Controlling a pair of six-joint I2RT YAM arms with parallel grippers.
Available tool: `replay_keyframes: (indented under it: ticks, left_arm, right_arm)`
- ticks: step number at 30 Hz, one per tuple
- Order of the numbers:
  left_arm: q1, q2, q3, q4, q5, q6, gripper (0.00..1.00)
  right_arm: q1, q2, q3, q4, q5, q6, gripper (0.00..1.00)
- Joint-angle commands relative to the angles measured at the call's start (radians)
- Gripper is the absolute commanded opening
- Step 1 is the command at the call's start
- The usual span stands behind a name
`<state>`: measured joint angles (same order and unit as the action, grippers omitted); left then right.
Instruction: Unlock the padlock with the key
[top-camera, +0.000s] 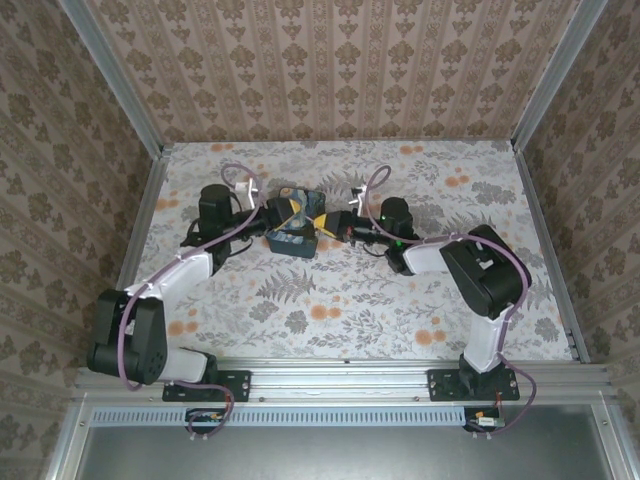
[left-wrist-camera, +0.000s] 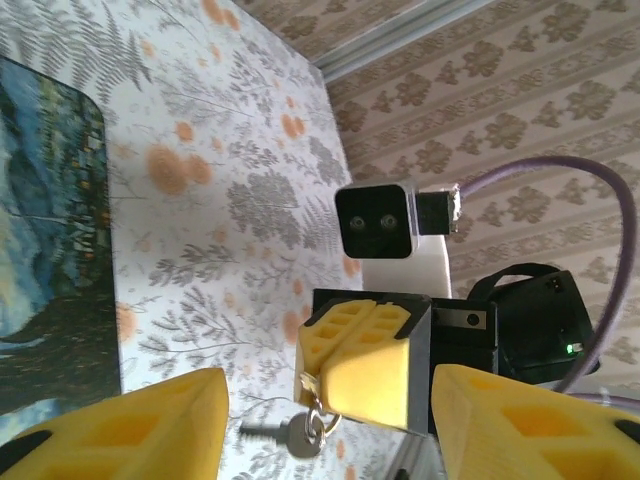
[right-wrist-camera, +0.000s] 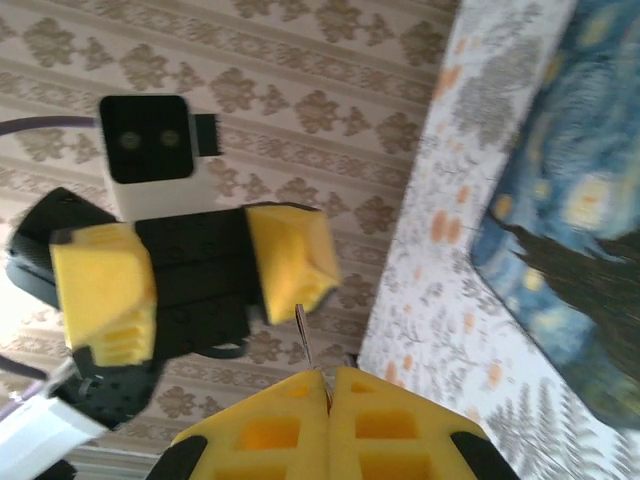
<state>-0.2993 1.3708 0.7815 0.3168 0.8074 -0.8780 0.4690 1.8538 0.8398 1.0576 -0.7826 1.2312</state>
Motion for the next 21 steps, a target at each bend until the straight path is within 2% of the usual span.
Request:
replay_keyframes:
  ticks: [1,3,5,10,13,15,17,21]
  left_arm:
    - [-0.013,-0.042,0.074,-0.253,-0.122,0.117,0.59]
    - [-0.058,-0.041,0.124,-0.449,-0.302,0.139,0.59]
    - [-0.137,-0.034,0.170,-0.614,-0.493,0.113,0.59]
    - [-0.387,0.026,0.267,-0.771,-0.797,-0.088,0.67]
    - [-0.499,0.136,0.383,-0.883,-0.923,-0.268,0.69]
    - [-0.554,0.213,0.449,-0.914,-0.965,-0.367,0.69]
    - [-0.611,0.291,0.518,-0.934,-1.055,-0.443,0.70]
    - [-0.647,0.481,0.702,-1.053,-1.160,-0.599,0.71]
  right_arm:
    - [-0.031,-0.105,-0.011,-0.216,-0.026,-0.174,0.00]
    - [-0.062,-0.158,-0.024,-0.343,-0.014,-0.249,0.00]
    - [-0.108,-0.234,-0.028,-0.543,0.018,-0.363,0.00]
    - [-0.230,-0.405,-0.017,-0.953,0.132,-0.575,0.00]
    - [-0.293,-0.455,0.007,-1.134,0.210,-0.653,0.00]
    - [-0.328,-0.502,0.009,-1.209,0.278,-0.679,0.00]
    - [-0.369,-0.536,-0.008,-1.225,0.315,-0.671,0.00]
    - [-0.421,-0.611,-0.047,-1.229,0.385,-0.647,0.00]
